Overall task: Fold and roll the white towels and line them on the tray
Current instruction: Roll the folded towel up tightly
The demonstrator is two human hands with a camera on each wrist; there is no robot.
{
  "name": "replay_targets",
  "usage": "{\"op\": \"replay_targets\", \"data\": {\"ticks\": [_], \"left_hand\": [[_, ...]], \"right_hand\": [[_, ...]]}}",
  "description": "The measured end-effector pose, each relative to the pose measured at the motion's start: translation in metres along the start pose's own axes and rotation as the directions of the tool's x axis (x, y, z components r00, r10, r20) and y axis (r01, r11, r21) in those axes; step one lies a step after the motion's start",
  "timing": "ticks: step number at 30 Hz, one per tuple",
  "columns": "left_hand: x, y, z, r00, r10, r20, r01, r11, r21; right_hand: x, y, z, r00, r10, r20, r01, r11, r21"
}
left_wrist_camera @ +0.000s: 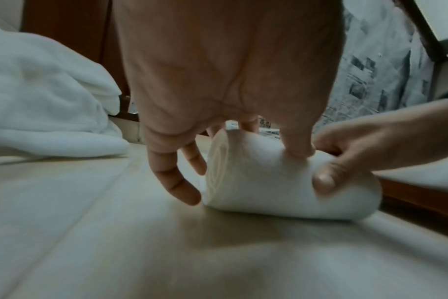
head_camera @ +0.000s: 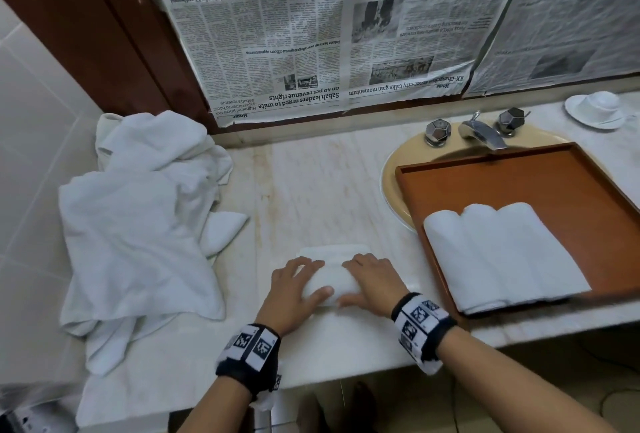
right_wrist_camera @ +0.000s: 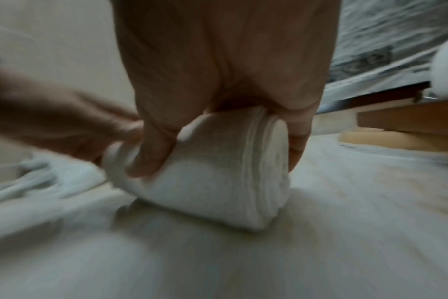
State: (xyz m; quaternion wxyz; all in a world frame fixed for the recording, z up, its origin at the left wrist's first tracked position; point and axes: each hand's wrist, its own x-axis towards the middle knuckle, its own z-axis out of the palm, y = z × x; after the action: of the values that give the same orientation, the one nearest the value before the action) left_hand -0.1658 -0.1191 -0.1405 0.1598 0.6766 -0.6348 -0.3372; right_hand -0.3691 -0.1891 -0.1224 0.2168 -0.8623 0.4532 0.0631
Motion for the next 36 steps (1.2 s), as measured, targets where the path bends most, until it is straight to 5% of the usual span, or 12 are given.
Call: {"op": "replay_targets", "data": {"ticks": [3, 5, 8, 11, 14, 22, 36], "left_hand": [[-0.008, -0.004, 0.005, 1.0, 0.026, -0.002, -0.025, 0.998, 0.065], [-0.006, -0.008, 0.004, 1.0, -0.008, 0.028, 0.007, 1.0, 0.019], [0.005, -0.006, -0.008, 0.994, -0.057, 0.088, 0.064, 0.995, -0.079], [0.015, 0.004, -0.024, 0.975, -0.13, 0.183, 0.15, 0.983, -0.102], [0.022, 0.007, -0.028, 0.955, -0.19, 0.228, 0.219, 0.969, -0.11], [0.001, 0.015, -0.014, 0.973, -0.213, 0.083, 0.216, 0.976, -0.02], [-0.007, 0.015, -0.027, 0.936, -0.171, 0.308, 0.197, 0.979, -0.054]], "right_hand": [[0.005, 0.005, -0.014, 0.994, 0.01, 0.104, -0.028, 0.985, 0.171], [-0.002, 0.004, -0.009, 0.998, 0.025, 0.058, -0.037, 0.976, 0.216], [-0.024, -0.002, 0.015, 0.981, -0.016, -0.194, 0.019, 1.0, 0.012], [-0.03, -0.007, 0.028, 0.962, -0.074, -0.263, 0.022, 0.98, -0.196], [-0.013, -0.007, 0.015, 0.985, -0.064, -0.162, 0.03, 0.978, -0.206], [0.021, -0.003, -0.022, 0.987, 0.027, 0.161, -0.016, 0.998, -0.065], [-0.02, -0.013, -0.013, 0.938, 0.148, 0.312, -0.206, 0.965, 0.162]]}}
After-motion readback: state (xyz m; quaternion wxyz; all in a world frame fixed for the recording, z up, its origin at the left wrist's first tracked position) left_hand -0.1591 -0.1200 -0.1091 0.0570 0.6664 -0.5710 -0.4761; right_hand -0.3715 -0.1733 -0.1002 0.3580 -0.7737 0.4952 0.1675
